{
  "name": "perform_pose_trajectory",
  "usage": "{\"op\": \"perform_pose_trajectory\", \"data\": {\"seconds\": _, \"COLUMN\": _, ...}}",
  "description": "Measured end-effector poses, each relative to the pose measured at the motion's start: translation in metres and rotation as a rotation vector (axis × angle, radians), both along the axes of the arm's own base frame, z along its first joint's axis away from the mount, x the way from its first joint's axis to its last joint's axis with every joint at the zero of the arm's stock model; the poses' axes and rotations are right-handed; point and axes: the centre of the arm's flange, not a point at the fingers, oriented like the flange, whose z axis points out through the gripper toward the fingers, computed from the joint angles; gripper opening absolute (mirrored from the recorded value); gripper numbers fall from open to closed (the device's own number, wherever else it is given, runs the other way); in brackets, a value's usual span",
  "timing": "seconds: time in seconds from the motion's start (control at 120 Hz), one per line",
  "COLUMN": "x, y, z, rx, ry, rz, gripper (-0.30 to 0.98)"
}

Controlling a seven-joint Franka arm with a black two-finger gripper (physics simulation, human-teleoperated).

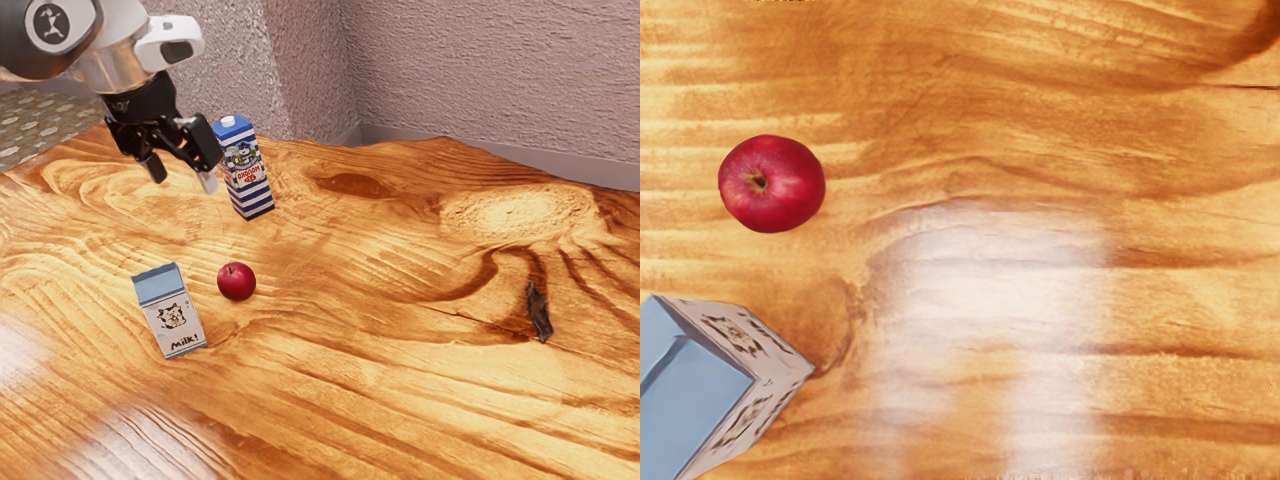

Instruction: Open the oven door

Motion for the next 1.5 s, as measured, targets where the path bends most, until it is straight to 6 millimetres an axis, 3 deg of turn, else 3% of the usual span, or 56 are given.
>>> {"op": "perform_pose_trajectory", "data": {"seconds": 0.167, "x": 0.005, "y": -0.046, "z": -0.002, "rx": -0.003, "ry": 0.013, "rz": -0.107, "gripper": 0.67}}
{"op": "perform_pose_trajectory", "data": {"seconds": 0.2, "x": 0.002, "y": -0.053, "z": 0.006, "rx": -0.003, "ry": 0.001, "rz": -0.124, "gripper": 0.67}}
{"op": "perform_pose_trajectory", "data": {"seconds": 0.217, "x": -0.005, "y": -0.056, "z": 0.024, "rx": 0.0, "ry": -0.032, "rz": -0.132, "gripper": 0.67}}
{"op": "perform_pose_trajectory", "data": {"seconds": 0.258, "x": -0.06, "y": -0.057, "z": 0.113, "rx": 0.021, "ry": -0.216, "rz": -0.157, "gripper": 0.66}}
{"op": "perform_pose_trajectory", "data": {"seconds": 0.283, "x": -0.087, "y": -0.058, "z": 0.148, "rx": 0.052, "ry": -0.297, "rz": -0.165, "gripper": 0.67}}
{"op": "perform_pose_trajectory", "data": {"seconds": 0.3, "x": -0.097, "y": -0.08, "z": 0.163, "rx": 0.088, "ry": -0.338, "rz": -0.208, "gripper": 0.67}}
{"op": "perform_pose_trajectory", "data": {"seconds": 0.35, "x": -0.111, "y": -0.18, "z": 0.181, "rx": 0.178, "ry": -0.423, "rz": -0.427, "gripper": 0.67}}
{"op": "perform_pose_trajectory", "data": {"seconds": 0.392, "x": -0.108, "y": -0.259, "z": 0.174, "rx": 0.238, "ry": -0.462, "rz": -0.606, "gripper": 0.67}}
{"op": "perform_pose_trajectory", "data": {"seconds": 0.483, "x": -0.082, "y": -0.401, "z": 0.145, "rx": 0.25, "ry": -0.582, "rz": -0.957, "gripper": 0.67}}
{"op": "perform_pose_trajectory", "data": {"seconds": 0.508, "x": -0.07, "y": -0.426, "z": 0.138, "rx": 0.238, "ry": -0.62, "rz": -1.02, "gripper": 0.66}}
{"op": "perform_pose_trajectory", "data": {"seconds": 0.575, "x": -0.037, "y": -0.454, "z": 0.119, "rx": 0.255, "ry": -0.692, "rz": -1.106, "gripper": 0.66}}
{"op": "perform_pose_trajectory", "data": {"seconds": 0.683, "x": 0.019, "y": -0.477, "z": 0.067, "rx": 0.25, "ry": -0.745, "rz": -1.205, "gripper": 0.66}}
{"op": "perform_pose_trajectory", "data": {"seconds": 0.825, "x": 0.042, "y": -0.489, "z": 0.042, "rx": 0.33, "ry": -0.823, "rz": -1.32, "gripper": 0.66}}
{"op": "perform_pose_trajectory", "data": {"seconds": 0.9, "x": 0.063, "y": -0.487, "z": 0.021, "rx": 0.39, "ry": -0.829, "rz": -1.371, "gripper": 0.66}}
{"op": "perform_pose_trajectory", "data": {"seconds": 1.008, "x": 0.098, "y": -0.461, "z": 0.0, "rx": 0.399, "ry": -0.849, "rz": -1.419, "gripper": 0.67}}
{"op": "perform_pose_trajectory", "data": {"seconds": 1.075, "x": 0.099, "y": -0.463, "z": -0.004, "rx": 0.421, "ry": -0.845, "rz": -1.472, "gripper": 0.67}}
{"op": "perform_pose_trajectory", "data": {"seconds": 1.15, "x": 0.085, "y": -0.487, "z": -0.01, "rx": 0.437, "ry": -0.817, "rz": -1.571, "gripper": 0.67}}
{"op": "perform_pose_trajectory", "data": {"seconds": 1.275, "x": 0.097, "y": -0.497, "z": -0.041, "rx": 0.472, "ry": -0.76, "rz": -1.669, "gripper": 0.66}}
{"op": "perform_pose_trajectory", "data": {"seconds": 1.35, "x": 0.099, "y": -0.502, "z": -0.051, "rx": 0.49, "ry": -0.748, "rz": -1.718, "gripper": 0.66}}
{"op": "perform_pose_trajectory", "data": {"seconds": 1.5, "x": 0.084, "y": -0.532, "z": -0.06, "rx": 0.517, "ry": -0.758, "rz": -1.834, "gripper": 0.66}}
